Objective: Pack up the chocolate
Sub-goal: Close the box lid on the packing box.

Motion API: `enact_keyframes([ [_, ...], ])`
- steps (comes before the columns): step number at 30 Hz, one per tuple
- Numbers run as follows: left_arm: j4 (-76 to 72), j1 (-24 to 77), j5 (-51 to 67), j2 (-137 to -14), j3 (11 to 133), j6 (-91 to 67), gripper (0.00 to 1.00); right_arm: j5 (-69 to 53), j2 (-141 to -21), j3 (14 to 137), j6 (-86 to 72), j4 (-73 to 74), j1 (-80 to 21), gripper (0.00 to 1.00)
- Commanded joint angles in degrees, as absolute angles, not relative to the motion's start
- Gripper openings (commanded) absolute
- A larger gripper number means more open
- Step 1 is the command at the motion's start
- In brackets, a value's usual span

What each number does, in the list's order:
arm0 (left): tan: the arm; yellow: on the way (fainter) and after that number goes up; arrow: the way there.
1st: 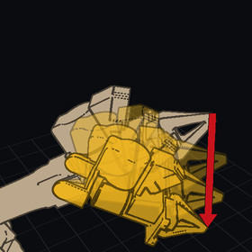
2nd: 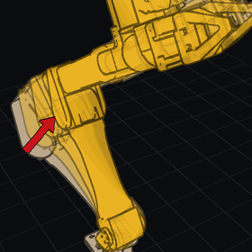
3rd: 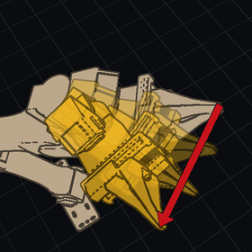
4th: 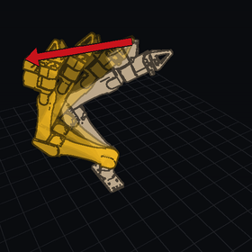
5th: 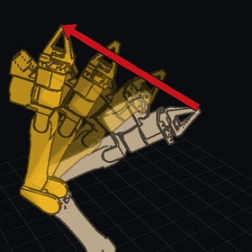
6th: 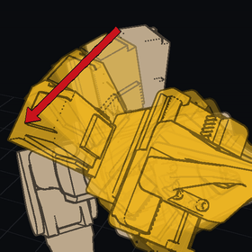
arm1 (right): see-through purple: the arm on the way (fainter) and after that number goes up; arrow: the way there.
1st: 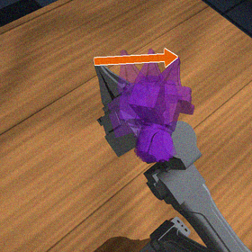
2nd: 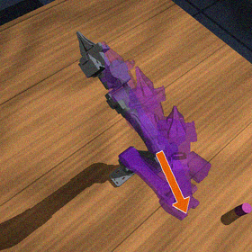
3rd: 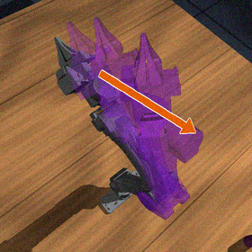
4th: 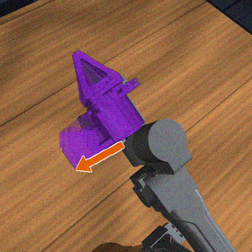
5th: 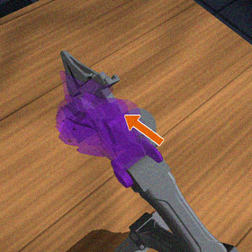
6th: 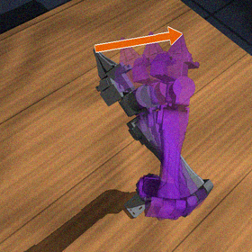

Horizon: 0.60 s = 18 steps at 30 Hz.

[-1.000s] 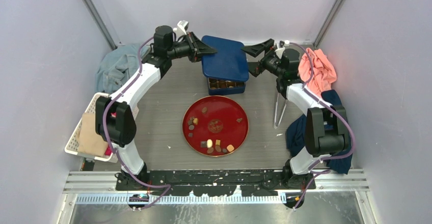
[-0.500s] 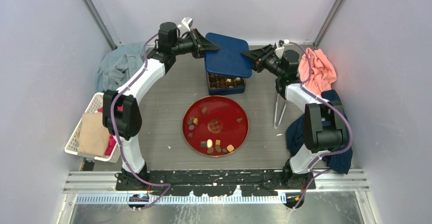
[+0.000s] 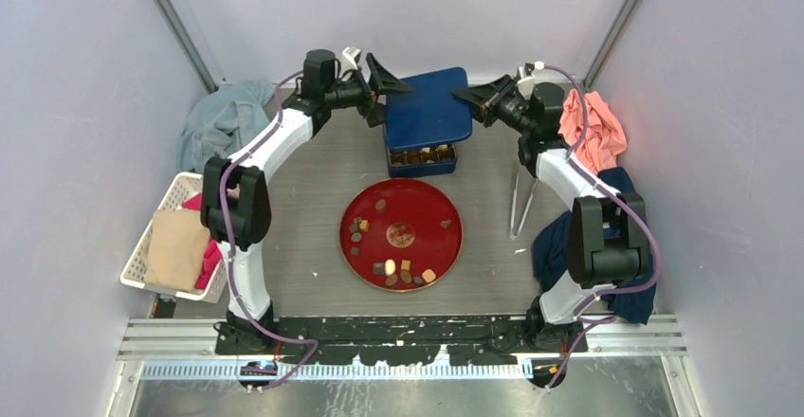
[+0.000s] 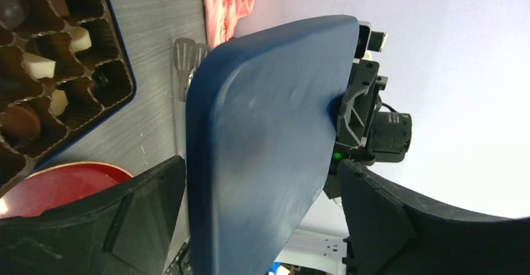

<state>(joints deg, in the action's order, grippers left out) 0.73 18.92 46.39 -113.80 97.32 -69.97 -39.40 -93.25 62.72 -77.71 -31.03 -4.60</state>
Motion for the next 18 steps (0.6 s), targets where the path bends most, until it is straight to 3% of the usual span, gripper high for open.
enact_keyframes([
  [1, -0.2, 16.4, 47.1, -112.3, 99.1, -69.6, 0.97, -40.3, -91.3, 64.6, -76.9, -35.4, -2.4, 0.01],
  [10, 14.5, 12.1, 43.6, -110.8, 98.0, -60.1, 1.0, -40.3, -93.9, 68.3, -75.8, -34.6, -0.8, 0.01],
  [18, 21.9, 10.4, 38.0, -109.0, 95.7, -54.0, 1.0, -45.0, -105.4, 83.7, -64.1, -16.7, -1.6, 0.01],
])
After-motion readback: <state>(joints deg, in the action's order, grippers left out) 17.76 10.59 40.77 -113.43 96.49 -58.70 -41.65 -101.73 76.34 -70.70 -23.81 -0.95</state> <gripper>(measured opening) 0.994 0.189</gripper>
